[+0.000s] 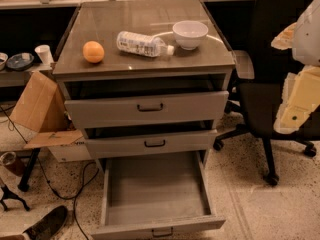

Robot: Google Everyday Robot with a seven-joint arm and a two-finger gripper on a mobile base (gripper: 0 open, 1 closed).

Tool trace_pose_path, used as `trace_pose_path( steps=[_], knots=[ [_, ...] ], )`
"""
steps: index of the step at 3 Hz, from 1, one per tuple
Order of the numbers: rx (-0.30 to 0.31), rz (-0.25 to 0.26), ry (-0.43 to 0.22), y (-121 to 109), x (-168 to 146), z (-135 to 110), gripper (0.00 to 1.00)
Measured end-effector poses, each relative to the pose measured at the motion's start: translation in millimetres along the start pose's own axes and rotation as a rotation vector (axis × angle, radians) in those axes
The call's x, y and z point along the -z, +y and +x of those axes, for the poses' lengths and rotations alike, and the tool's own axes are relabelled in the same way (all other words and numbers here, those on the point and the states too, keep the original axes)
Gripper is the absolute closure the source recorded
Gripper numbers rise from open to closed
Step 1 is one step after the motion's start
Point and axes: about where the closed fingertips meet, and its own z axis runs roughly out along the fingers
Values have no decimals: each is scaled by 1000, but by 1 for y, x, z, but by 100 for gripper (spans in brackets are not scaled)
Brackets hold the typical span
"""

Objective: Place blue plastic bottle into bottom drawer

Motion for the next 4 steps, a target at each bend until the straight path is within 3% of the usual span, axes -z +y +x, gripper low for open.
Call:
trace_pose_path(
  steps=[1, 2, 3, 4],
  knots=[
    [0, 0, 0, 0, 0, 0, 0],
    [-7, 21, -78, -17, -5, -29, 0],
    [-9, 40, -169, -37, -18, -70, 0],
    [-74, 48, -275, -60, -41, -119, 0]
  ],
)
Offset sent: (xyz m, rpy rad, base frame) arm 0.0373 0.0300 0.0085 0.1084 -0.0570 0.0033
